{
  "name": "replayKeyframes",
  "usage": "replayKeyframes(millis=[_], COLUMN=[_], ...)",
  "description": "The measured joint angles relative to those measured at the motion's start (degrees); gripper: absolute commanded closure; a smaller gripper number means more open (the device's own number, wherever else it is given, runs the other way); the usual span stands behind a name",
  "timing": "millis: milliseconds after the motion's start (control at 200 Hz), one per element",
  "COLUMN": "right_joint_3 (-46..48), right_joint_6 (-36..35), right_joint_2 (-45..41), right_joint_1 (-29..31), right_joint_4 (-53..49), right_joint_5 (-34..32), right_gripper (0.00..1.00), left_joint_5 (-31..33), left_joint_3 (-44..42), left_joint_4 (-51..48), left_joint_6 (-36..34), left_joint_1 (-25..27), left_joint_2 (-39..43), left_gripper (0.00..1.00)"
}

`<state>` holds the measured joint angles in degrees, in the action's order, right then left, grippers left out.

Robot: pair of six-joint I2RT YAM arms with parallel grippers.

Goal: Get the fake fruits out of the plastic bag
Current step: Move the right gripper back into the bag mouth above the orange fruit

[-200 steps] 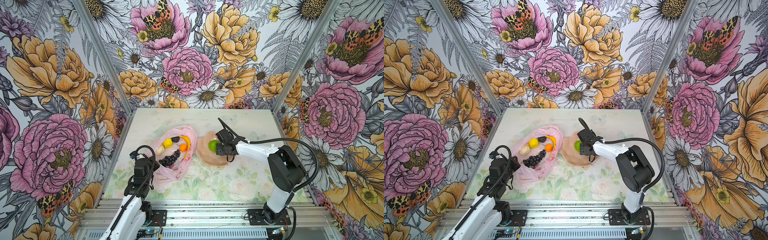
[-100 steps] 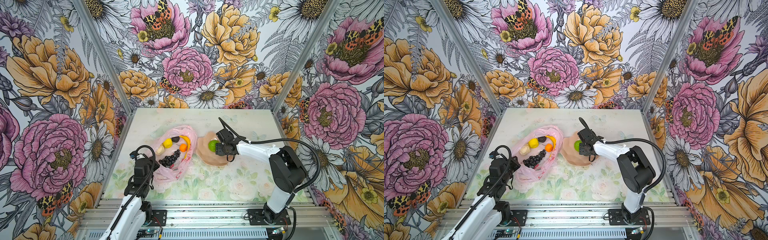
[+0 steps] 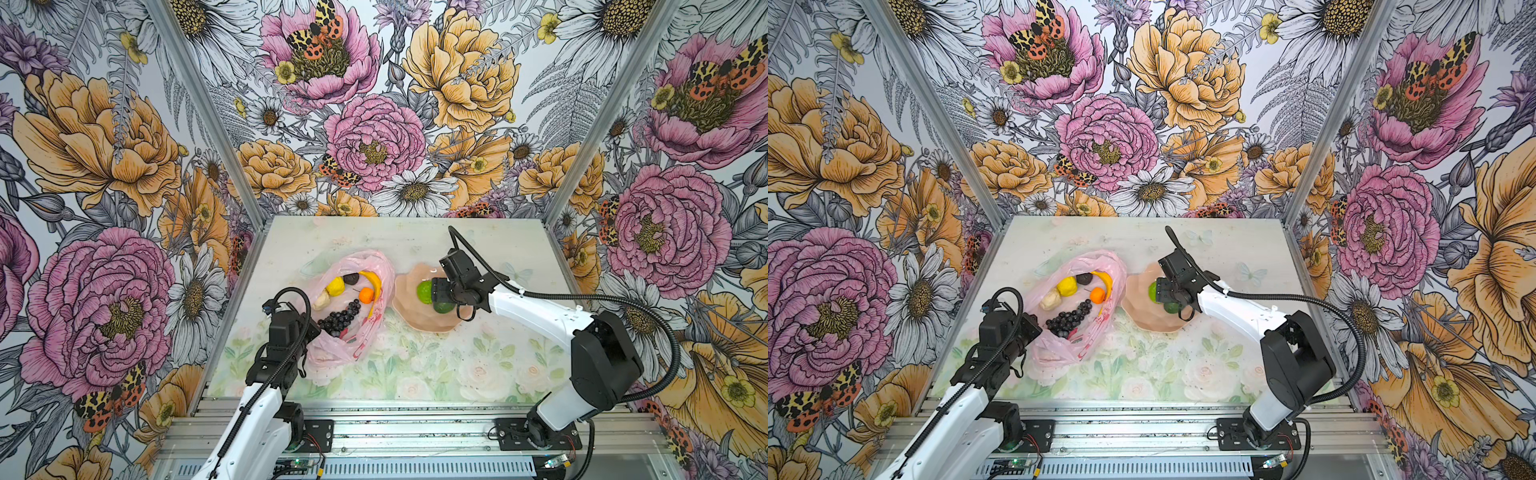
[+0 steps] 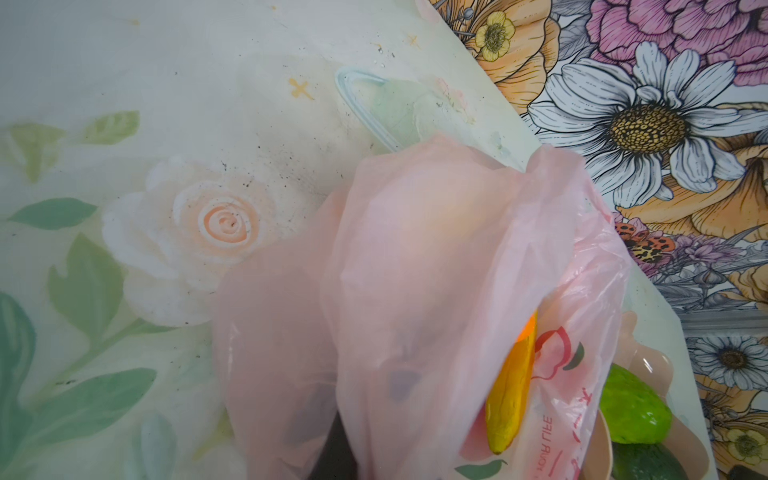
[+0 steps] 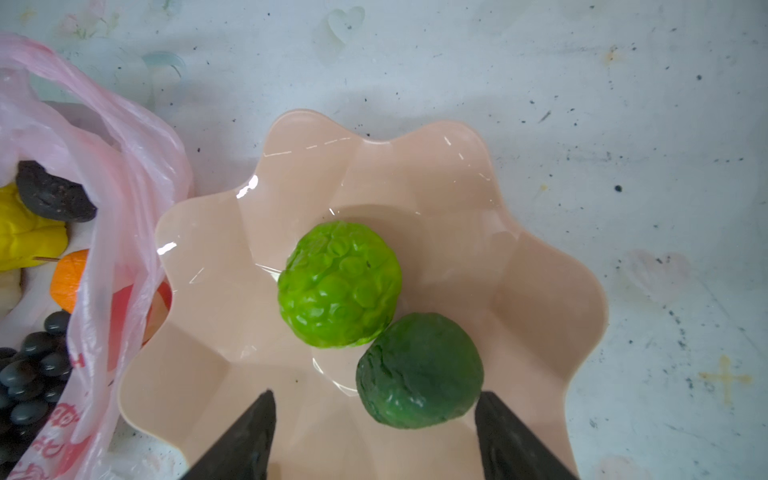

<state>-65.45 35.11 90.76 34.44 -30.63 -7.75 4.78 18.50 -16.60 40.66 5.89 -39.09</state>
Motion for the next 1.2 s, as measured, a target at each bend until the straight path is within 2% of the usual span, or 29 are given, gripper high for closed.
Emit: replayKeyframes(millis=[250,430,661,891,1036,1201], right_joint_3=[-8.52,-17.92,-26.75,-34.29,-38.88,-42.21], right_joint_6=[0.63,0.61,-0.31,-2.21,-1.51,0.15], right_joint_2=[2.49,10.40,21.35,30.36,35.04,39.01], right_joint_1=[9.53,15.87,20.68,22.10,21.29,19.47], right_joint_4=[-0.07,0.66,1.55,4.85,5.73,6.51], right_joint_5=[-0.76,-0.20,0.92,2.10,2.23,1.09], right_gripper=[0.24,0.26,0.30,0.33,0.40,0.43], left_joint_5=[-0.74,-0.13,3.78,4.46,4.31,2.32], left_joint_3=[0.33,0.13,-0.59,-0.57,-0.55,-0.55], left_joint_4=[-9.73,-15.30,-20.96,-18.97,-15.74,-11.30], left_joint_6=[5.25,7.78,8.87,6.67,5.22,4.22], left_joint_1=[2.10,3.37,4.22,3.13,1.99,-0.15], left_joint_2=[4.96,11.96,19.41,14.29,11.06,7.87], left_gripper=[1.00,1.00,1.00,1.00,1.00,1.00])
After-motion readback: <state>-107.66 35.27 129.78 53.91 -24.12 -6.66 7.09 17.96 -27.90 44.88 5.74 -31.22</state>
